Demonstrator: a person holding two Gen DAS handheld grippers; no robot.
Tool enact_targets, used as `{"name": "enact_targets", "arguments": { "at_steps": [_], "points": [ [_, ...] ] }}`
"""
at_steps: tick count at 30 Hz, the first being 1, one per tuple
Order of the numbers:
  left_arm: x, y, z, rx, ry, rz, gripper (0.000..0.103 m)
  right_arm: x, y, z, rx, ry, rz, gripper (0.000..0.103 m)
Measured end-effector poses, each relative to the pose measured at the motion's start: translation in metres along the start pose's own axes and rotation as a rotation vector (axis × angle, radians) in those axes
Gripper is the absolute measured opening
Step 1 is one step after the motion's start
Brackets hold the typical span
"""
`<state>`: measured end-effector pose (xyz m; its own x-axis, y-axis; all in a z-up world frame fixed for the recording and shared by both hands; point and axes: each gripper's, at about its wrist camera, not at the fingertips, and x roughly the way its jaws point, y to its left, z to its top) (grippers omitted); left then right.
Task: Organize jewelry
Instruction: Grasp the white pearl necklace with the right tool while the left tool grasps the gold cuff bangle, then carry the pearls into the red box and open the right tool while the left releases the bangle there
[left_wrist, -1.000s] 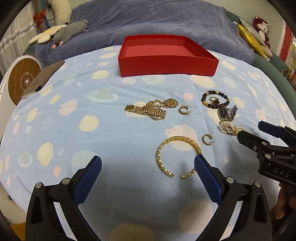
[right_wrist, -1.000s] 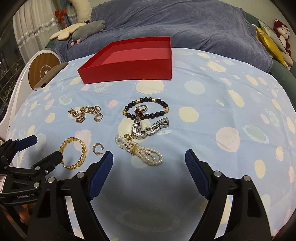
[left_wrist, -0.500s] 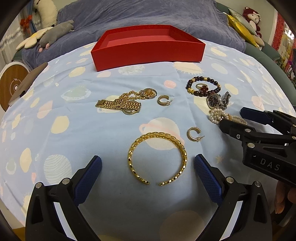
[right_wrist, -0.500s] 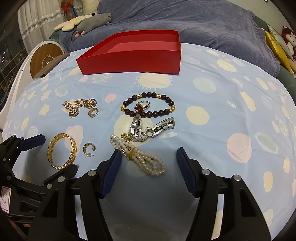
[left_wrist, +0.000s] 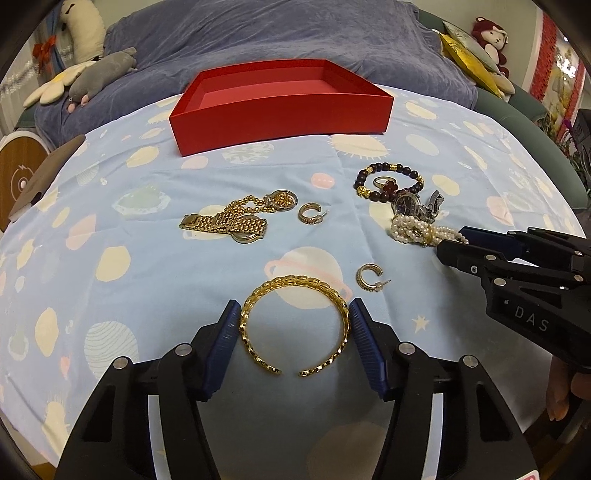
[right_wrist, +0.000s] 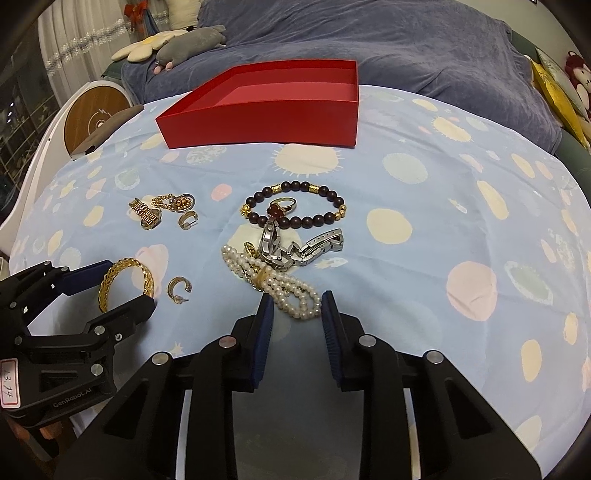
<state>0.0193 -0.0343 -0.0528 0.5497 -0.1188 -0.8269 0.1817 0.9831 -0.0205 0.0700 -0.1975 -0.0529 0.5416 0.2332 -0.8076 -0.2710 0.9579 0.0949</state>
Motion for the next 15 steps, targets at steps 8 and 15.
{"name": "enact_targets", "arguments": {
  "at_steps": [8, 15],
  "points": [
    [0.000, 0.004, -0.002, -0.001, 0.001, 0.009, 0.059, 0.009, 0.009, 0.006, -0.029, 0.011, 0.031, 0.037],
    [0.002, 0.010, -0.003, -0.021, 0.003, 0.031, 0.072, 0.002, 0.012, 0.001, -0.021, 0.031, 0.059, 0.020]
  ]
}}
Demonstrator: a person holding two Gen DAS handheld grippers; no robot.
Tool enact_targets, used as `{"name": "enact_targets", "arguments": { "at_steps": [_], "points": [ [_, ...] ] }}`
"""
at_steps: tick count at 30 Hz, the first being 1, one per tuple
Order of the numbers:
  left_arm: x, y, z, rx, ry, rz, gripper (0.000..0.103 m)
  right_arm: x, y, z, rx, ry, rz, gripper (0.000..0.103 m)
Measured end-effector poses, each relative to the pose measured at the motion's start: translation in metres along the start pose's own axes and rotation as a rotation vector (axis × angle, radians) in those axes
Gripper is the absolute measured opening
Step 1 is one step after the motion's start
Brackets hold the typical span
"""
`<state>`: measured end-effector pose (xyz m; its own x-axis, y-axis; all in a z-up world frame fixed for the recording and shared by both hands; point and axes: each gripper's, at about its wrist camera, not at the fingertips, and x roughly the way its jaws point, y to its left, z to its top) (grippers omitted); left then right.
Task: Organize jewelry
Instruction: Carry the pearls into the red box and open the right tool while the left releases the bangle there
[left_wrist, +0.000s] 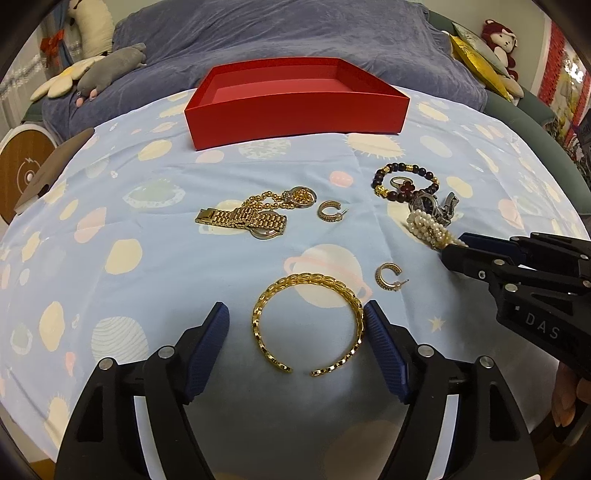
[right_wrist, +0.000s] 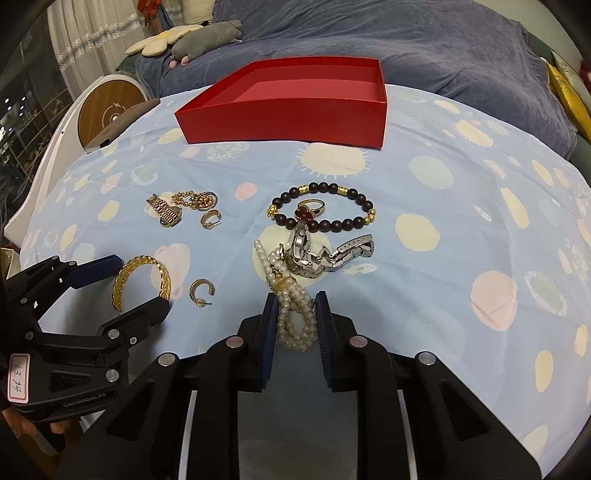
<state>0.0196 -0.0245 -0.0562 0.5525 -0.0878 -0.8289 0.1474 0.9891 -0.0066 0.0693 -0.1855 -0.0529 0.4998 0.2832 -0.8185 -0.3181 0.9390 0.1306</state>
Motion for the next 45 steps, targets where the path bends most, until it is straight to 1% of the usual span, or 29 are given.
{"name": "enact_targets", "arguments": {
  "at_steps": [3, 4, 5, 6, 7, 11, 16, 22, 26, 28, 30, 33, 36, 41, 45],
  "points": [
    [0.001, -0.002, 0.000, 0.006, -0.005, 0.011, 0.072, -0.006, 0.001, 0.000, 0.011, -0.009, 0.016, 0.019],
    [0.001, -0.003, 0.000, 0.006, -0.007, 0.008, 0.070, -0.009, 0.002, 0.001, 0.011, -0.015, 0.019, 0.019],
    [0.000, -0.004, 0.000, 0.006, -0.009, 0.005, 0.067, -0.012, 0.003, 0.001, 0.011, -0.022, 0.021, 0.018],
    [-0.001, -0.003, 0.001, 0.007, -0.013, 0.002, 0.058, -0.016, 0.004, 0.002, 0.013, -0.030, 0.025, 0.018],
    [-0.001, -0.004, 0.002, 0.008, -0.014, -0.003, 0.057, -0.019, 0.004, 0.003, 0.017, -0.036, 0.028, 0.018],
    [-0.003, -0.004, 0.002, 0.005, -0.008, -0.025, 0.057, -0.027, 0.003, 0.003, 0.025, -0.051, 0.029, 0.018],
    [-0.008, 0.001, 0.004, -0.027, -0.005, -0.050, 0.056, -0.034, 0.002, 0.004, 0.035, -0.070, 0.030, 0.018],
    [-0.025, 0.015, 0.018, -0.079, -0.047, -0.052, 0.056, -0.050, 0.004, 0.013, 0.042, -0.119, 0.039, 0.018],
    [-0.038, 0.020, 0.035, -0.098, -0.080, -0.064, 0.056, -0.062, 0.004, 0.030, 0.055, -0.160, 0.052, 0.018],
    [-0.044, 0.021, 0.048, -0.099, -0.097, -0.064, 0.056, -0.067, 0.004, 0.042, 0.056, -0.180, 0.054, 0.018],
    [-0.050, 0.021, 0.065, -0.099, -0.113, -0.083, 0.056, -0.071, 0.004, 0.059, 0.052, -0.200, 0.048, 0.018],
    [-0.054, 0.023, 0.096, -0.076, -0.138, -0.084, 0.057, -0.073, 0.002, 0.088, 0.049, -0.223, 0.052, 0.018],
    [-0.051, 0.027, 0.132, -0.060, -0.158, -0.094, 0.057, -0.069, -0.002, 0.121, 0.034, -0.250, 0.031, 0.018],
    [-0.027, 0.034, 0.195, -0.031, -0.187, -0.062, 0.057, -0.045, -0.020, 0.184, 0.051, -0.273, 0.025, 0.018],
    [0.005, 0.041, 0.242, -0.026, -0.187, -0.060, 0.057, -0.013, -0.036, 0.233, 0.080, -0.269, 0.022, 0.018]
  ]
}}
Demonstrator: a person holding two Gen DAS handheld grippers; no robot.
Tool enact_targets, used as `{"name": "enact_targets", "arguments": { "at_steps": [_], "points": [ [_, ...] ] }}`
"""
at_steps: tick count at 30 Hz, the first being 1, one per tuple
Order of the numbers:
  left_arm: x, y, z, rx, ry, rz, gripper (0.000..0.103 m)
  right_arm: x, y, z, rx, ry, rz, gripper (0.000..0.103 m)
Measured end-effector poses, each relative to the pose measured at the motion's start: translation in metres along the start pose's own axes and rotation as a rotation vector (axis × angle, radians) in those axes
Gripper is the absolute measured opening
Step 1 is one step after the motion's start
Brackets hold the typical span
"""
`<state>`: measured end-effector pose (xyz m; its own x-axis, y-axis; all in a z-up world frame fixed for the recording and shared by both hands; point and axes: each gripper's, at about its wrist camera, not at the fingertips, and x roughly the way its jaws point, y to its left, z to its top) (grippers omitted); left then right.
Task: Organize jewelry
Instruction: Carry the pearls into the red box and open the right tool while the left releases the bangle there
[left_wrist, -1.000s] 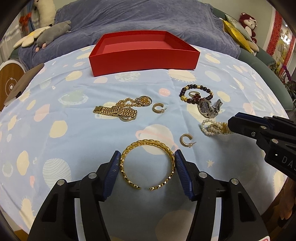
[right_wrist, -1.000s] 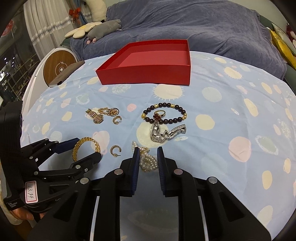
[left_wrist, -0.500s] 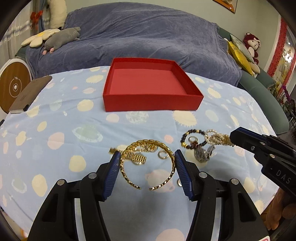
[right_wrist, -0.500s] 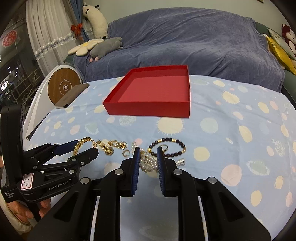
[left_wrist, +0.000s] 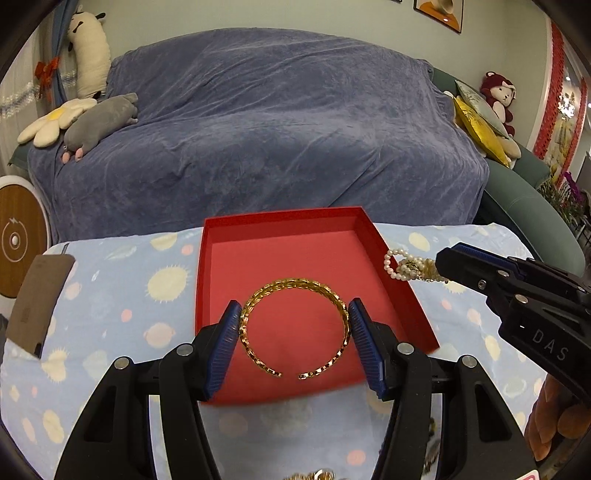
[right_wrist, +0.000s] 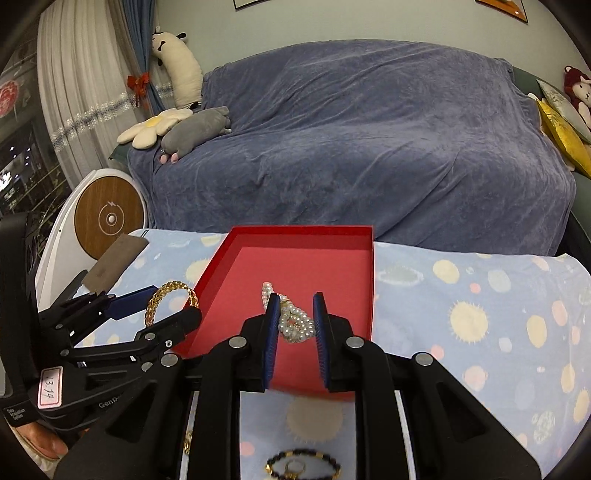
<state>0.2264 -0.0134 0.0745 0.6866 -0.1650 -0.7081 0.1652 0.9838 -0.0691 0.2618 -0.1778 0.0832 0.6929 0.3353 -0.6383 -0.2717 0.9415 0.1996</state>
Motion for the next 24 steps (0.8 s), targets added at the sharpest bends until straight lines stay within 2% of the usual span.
{"name": "enact_targets", "arguments": {
  "at_steps": [5, 12, 19, 24],
  "points": [
    [0.054, 0.008, 0.031, -0.006, 0.009, 0.034, 0.057, 0.058, -0.013, 0.031, 0.022, 0.035, -0.011, 0.018],
    [0.119, 0.022, 0.054, -0.028, 0.065, 0.056, 0.057, 0.126, -0.040, 0.044, 0.076, 0.109, -0.033, 0.018],
    [0.152, 0.031, 0.058, -0.032, 0.107, 0.094, 0.057, 0.159, -0.052, 0.046, 0.079, 0.162, -0.050, 0.018],
    [0.164, 0.040, 0.056, -0.056, 0.146, 0.081, 0.057, 0.170, -0.052, 0.040, 0.062, 0.192, -0.060, 0.020]
  ]
}}
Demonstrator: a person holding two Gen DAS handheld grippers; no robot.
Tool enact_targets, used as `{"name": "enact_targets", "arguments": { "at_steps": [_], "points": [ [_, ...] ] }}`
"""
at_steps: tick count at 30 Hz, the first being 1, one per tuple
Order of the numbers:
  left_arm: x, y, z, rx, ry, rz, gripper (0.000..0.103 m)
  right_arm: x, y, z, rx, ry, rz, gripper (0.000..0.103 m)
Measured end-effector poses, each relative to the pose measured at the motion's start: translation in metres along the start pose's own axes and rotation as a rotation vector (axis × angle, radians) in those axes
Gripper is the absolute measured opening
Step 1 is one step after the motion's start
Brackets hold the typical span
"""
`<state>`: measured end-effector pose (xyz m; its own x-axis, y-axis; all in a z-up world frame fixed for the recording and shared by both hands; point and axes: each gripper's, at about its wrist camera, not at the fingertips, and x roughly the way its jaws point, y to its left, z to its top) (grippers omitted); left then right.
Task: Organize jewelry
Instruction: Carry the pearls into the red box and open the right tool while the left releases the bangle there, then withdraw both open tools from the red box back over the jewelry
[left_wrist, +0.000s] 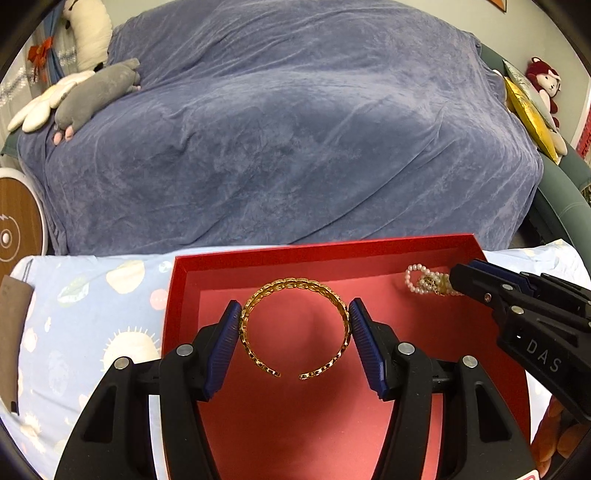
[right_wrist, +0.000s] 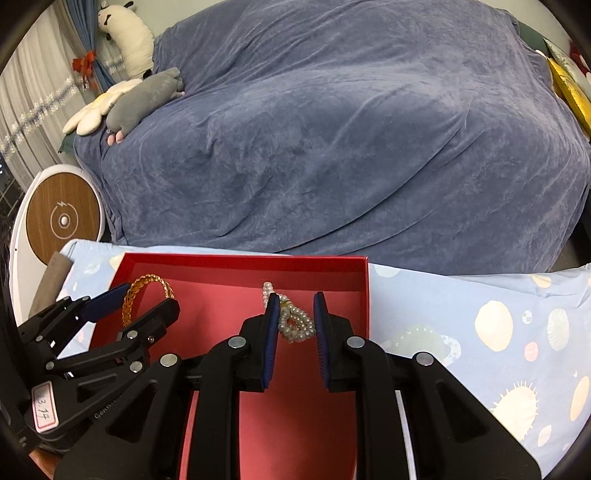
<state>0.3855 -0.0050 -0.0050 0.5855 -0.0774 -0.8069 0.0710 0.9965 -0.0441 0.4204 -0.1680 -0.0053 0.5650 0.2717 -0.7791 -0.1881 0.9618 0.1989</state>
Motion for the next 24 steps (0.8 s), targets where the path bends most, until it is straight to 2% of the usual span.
{"name": "enact_targets", "arguments": {
  "at_steps": [6, 8, 9, 13, 18, 24],
  "points": [
    [-0.003, 0.008, -0.005, -0.040, -0.011, -0.008, 0.059, -0.010, -0.005, -0.007, 0.017, -0.027, -0.012, 0.027],
    [-0.009, 0.009, -0.007, -0.045, -0.021, -0.012, 0.065, -0.017, -0.006, -0.010, 0.016, -0.034, -0.008, 0.028],
    [-0.013, 0.010, -0.008, -0.049, -0.029, -0.011, 0.069, -0.023, -0.005, -0.013, 0.012, -0.039, -0.010, 0.029],
    [-0.040, 0.013, -0.015, -0.052, -0.057, -0.021, 0.069, -0.055, -0.001, -0.025, -0.018, -0.074, -0.013, 0.034],
    [-0.090, 0.015, -0.040, -0.051, -0.097, -0.017, 0.070, -0.108, 0.004, -0.057, -0.027, -0.113, 0.013, 0.042],
    [-0.141, 0.020, -0.091, -0.044, -0.099, -0.004, 0.070, -0.162, 0.013, -0.112, -0.059, -0.127, -0.008, 0.043]
  ]
}}
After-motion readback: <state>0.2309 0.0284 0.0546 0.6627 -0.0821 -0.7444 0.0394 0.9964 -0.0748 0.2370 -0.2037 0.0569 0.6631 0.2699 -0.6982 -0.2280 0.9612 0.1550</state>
